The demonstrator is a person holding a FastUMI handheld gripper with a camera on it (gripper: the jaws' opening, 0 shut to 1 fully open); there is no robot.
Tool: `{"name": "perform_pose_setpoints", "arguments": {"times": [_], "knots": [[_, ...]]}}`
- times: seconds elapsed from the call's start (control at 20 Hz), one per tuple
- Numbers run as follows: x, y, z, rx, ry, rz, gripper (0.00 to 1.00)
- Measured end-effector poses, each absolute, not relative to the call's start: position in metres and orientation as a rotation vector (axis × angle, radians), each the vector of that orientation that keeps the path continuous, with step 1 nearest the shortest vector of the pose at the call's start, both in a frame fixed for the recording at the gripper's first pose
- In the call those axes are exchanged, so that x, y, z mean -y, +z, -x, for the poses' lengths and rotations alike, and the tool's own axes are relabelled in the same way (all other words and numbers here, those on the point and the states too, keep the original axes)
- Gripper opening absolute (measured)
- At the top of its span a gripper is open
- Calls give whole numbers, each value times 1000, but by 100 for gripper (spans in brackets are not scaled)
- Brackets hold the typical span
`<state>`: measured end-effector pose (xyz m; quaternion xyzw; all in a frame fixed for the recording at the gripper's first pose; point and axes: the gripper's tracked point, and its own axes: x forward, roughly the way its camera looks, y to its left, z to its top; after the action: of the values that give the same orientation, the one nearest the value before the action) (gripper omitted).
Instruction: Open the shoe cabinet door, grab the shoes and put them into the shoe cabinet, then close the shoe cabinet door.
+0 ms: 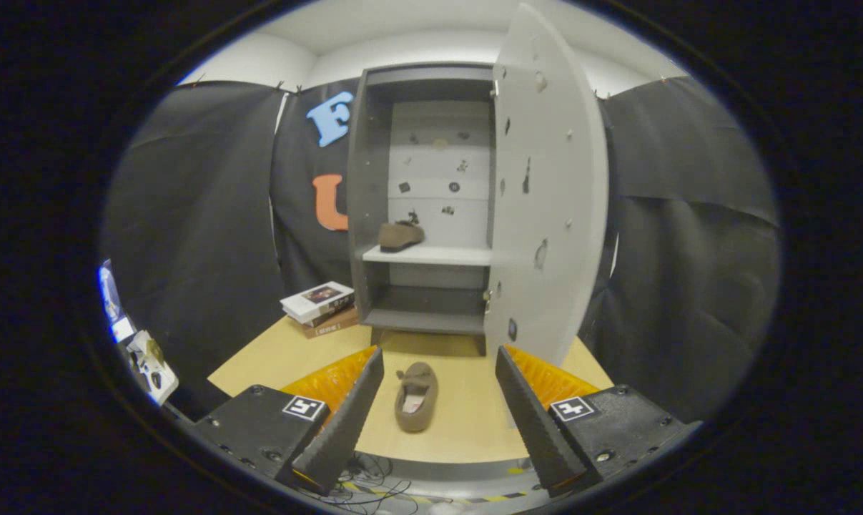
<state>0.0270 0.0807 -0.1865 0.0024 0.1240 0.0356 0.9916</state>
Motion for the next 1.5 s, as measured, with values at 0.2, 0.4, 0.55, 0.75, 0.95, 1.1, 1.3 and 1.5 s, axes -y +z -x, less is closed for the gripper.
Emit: {"name": "perform_pose_setpoints", "arguments": {"times": [0.2, 0.4, 0.55, 0.75, 0.95, 1.1, 1.3, 1.5], "knots": [[-130, -270, -74, -359, 144, -30, 100], [-153, -343, -131, -475, 171, -57, 99], [-159, -389, -172, -562, 164, -32, 99], [-159, -435, -220, -677, 141, -71, 99], [-164, -458, -259, -723, 135, -84, 98], [-161, -468, -280, -751, 118, -80, 95], [-149, -472, -292, -739, 80, -119, 54], [-155, -469, -290, -757, 154, -119, 8]]}}
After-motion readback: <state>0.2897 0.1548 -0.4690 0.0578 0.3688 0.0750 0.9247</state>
